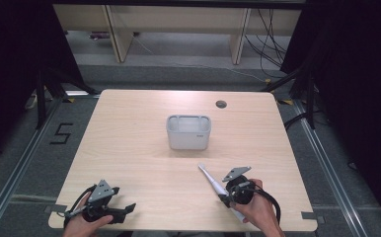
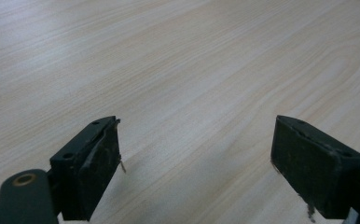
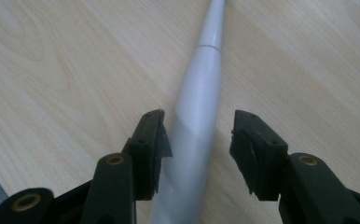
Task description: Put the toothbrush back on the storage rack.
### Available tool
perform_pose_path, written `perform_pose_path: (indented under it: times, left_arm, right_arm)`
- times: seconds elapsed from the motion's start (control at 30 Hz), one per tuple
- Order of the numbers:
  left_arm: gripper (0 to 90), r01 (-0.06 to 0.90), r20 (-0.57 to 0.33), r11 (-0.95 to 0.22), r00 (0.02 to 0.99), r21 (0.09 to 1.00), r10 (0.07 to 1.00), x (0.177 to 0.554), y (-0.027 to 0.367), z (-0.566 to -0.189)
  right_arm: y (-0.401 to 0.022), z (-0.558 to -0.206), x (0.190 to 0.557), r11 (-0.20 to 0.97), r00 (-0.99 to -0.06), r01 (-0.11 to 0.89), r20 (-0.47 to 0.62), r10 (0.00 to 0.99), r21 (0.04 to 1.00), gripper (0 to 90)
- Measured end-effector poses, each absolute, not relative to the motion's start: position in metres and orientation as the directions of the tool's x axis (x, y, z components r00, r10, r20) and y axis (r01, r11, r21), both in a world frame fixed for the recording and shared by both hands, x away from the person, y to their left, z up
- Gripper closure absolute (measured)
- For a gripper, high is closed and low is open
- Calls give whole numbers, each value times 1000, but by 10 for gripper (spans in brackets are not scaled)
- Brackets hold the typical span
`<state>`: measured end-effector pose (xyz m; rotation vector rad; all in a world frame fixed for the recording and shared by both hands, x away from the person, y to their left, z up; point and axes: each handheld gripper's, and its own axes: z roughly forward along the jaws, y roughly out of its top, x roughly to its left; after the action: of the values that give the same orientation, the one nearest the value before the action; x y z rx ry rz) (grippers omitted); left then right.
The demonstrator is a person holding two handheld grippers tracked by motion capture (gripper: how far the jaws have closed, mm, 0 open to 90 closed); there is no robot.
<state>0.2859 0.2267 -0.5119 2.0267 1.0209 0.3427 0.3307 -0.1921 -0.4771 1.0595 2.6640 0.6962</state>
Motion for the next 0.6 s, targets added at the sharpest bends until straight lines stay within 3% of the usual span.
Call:
perform_pose_path:
  times: [0.6]
  left_arm:
    - [150, 543, -115, -338, 636, 768, 763, 286, 228, -512]
  right_arm:
    - [-186, -479, 336, 679, -742, 613, -1, 671, 404, 610]
